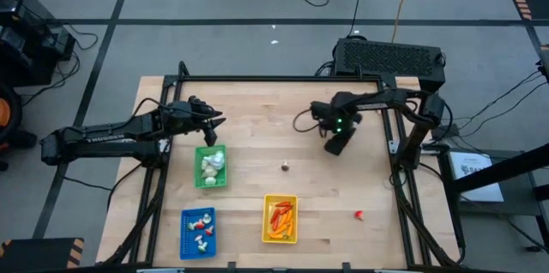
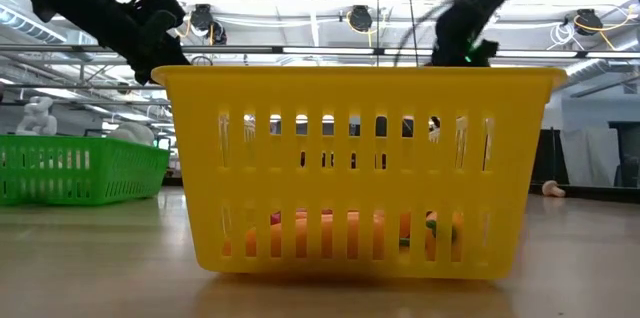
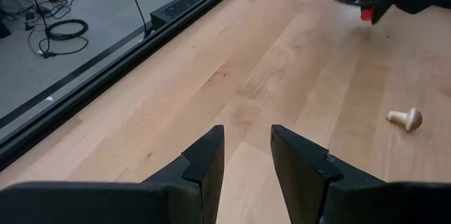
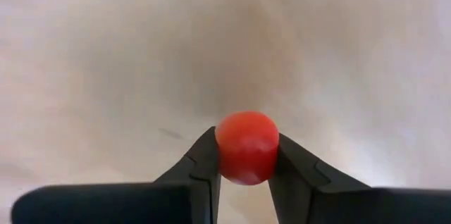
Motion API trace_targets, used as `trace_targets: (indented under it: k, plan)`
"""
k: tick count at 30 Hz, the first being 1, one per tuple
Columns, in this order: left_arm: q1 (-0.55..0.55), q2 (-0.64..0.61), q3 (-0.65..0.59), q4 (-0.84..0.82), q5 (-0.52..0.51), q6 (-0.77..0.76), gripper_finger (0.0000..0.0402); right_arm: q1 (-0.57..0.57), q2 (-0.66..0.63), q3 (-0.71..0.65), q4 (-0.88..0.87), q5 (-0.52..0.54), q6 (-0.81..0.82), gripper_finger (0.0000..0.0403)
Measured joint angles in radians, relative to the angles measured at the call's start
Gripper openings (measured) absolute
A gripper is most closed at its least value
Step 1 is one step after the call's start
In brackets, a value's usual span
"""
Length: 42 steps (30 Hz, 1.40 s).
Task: Sort produce into baskets
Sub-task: Put the red mushroom into the blue basket
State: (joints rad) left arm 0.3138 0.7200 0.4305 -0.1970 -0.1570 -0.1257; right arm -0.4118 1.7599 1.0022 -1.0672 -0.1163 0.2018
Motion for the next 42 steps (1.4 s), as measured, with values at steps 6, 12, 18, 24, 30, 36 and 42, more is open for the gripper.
trace_targets:
  k: [6,12,18,24,30,36,42]
  plan:
    - [0.0,0.0,0.0,-0.004,0.0,-0.018,0.0125,0.17,0.0,0.16,0.178,-0.122,0.0,0.0079]
    - [0.0,0.0,0.0,-0.021,0.027,-0.027,0.0125,0.37,0.0,0.252,0.549,-0.124,-0.012,0.0079]
    - [0.0,0.0,0.0,-0.087,0.028,-0.047,0.0125,0.525,0.086,0.25,1.087,-0.105,-0.097,0.0079]
    - [0.0,0.0,0.0,-0.176,0.07,-0.079,0.0125,0.617,0.314,0.34,1.552,-0.044,-0.159,0.0079]
    - [0.0,0.0,0.0,-0.209,0.075,-0.079,0.0125,0.665,0.561,0.7,1.474,-0.042,-0.205,0.0079]
    - [0.0,0.0,0.0,-0.216,0.075,-0.104,0.0125,0.694,0.778,1.065,1.312,-0.044,-0.218,0.0079]
    - [0.0,0.0,0.0,-0.217,0.075,-0.105,0.0125,0.706,0.946,1.307,1.255,-0.053,-0.211,0.0079]
